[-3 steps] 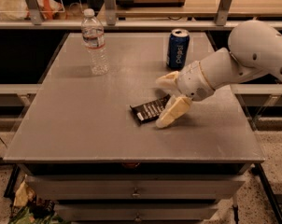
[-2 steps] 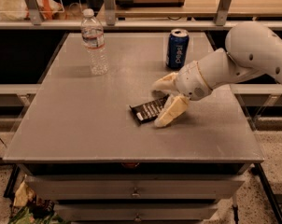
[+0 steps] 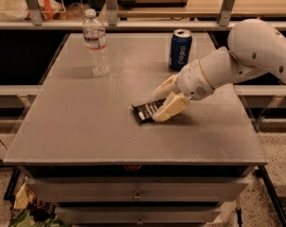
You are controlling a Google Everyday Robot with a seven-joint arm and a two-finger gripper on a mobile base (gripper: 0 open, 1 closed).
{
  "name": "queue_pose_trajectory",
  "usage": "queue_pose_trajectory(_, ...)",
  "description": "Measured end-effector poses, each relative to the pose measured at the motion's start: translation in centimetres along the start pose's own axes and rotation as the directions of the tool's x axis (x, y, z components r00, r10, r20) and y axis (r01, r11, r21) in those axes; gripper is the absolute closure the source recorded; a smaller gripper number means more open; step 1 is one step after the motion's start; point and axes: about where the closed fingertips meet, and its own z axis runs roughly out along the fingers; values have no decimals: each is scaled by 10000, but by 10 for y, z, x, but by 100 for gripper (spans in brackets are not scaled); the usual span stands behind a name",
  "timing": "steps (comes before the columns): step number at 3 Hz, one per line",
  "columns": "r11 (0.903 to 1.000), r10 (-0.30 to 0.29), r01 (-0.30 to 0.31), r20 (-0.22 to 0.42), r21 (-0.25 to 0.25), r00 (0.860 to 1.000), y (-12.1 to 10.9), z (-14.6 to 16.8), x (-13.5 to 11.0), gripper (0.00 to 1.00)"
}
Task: Move rxbar chocolate near water bottle
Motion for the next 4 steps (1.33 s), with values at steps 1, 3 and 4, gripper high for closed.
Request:
queue_pose_trajectory(1, 10000, 0, 0, 0, 1, 10000, 0, 0, 0, 100)
queue_pose_trajectory(3, 10000, -1, 1, 1, 3, 10000, 0, -1, -1, 100)
queue_pose_trajectory(4, 9996, -47, 47, 20, 272, 10000, -7, 3, -3, 100)
